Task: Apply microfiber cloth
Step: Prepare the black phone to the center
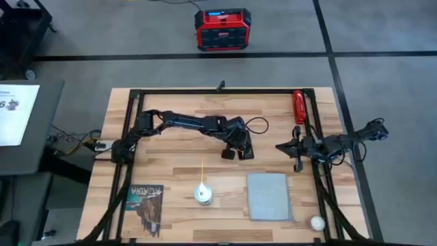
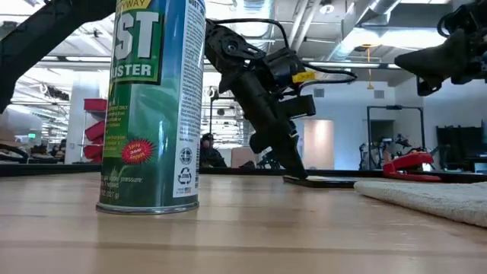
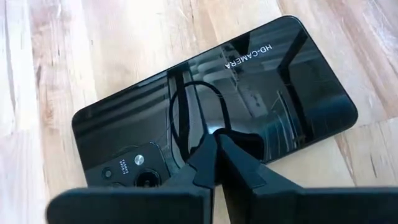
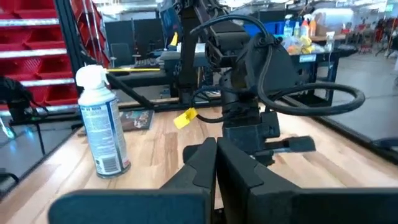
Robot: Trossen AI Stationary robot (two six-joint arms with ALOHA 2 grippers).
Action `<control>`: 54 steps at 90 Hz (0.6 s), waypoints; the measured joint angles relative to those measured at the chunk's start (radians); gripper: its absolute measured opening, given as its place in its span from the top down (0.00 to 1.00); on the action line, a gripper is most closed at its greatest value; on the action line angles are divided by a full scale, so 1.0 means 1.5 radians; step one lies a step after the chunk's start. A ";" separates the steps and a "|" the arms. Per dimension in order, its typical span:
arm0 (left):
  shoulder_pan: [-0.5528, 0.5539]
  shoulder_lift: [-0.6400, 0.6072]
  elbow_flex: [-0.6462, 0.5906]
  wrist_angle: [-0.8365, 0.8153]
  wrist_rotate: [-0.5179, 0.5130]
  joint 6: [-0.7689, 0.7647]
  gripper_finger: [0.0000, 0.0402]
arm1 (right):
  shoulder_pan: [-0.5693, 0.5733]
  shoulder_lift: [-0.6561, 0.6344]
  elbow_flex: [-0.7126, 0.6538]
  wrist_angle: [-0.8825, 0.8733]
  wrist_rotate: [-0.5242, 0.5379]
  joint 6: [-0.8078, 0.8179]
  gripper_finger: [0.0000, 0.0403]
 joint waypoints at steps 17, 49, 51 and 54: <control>0.006 -0.042 -0.025 -0.006 -0.001 0.000 1.00 | 0.000 0.000 0.000 -0.005 -0.001 0.005 1.00; 0.022 -0.178 -0.255 0.143 -0.008 -0.077 1.00 | 0.000 0.000 0.000 -0.005 0.000 -0.004 1.00; 0.022 -0.191 -0.263 0.147 -0.010 -0.080 1.00 | 0.000 0.000 0.000 -0.004 0.000 -0.006 1.00; 0.022 -0.213 -0.274 0.152 -0.013 -0.084 1.00 | 0.000 0.000 0.000 -0.001 0.000 -0.007 1.00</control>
